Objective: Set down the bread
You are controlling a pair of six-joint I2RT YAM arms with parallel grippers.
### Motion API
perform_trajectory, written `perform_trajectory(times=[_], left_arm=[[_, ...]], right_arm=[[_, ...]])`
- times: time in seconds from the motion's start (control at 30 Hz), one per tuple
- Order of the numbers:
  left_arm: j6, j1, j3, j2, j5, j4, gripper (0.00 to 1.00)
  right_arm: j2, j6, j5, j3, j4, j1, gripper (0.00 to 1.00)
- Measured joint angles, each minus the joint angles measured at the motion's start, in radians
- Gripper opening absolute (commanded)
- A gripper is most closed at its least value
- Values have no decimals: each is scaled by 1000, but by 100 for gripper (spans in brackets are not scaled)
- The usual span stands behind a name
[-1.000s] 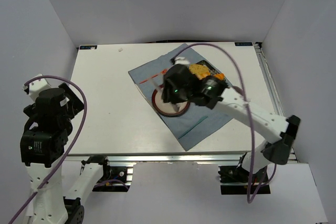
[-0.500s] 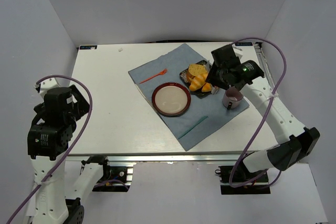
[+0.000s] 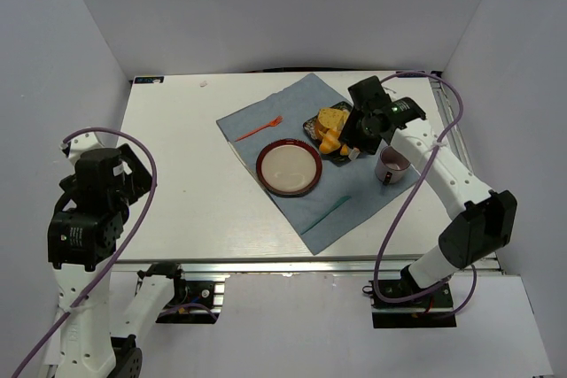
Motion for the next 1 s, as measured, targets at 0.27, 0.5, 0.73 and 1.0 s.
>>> perform_trajectory(times=[0.27,0.5,0.73,1.0], left_arm=[[0,0,-2,2,2,6,98],[3,0,-16,5,2,12,98],[8,0,-16,15,2,21,98],[15,0,-16,25,1,27,98]], right_arm=[[36,-27,-19,-5,47,-25,53],[68,-50,-25,-5,66,-30,53],[112,-79,-41,-3,68,-35,49],[114,-90,-45,-3,85,-48,35]])
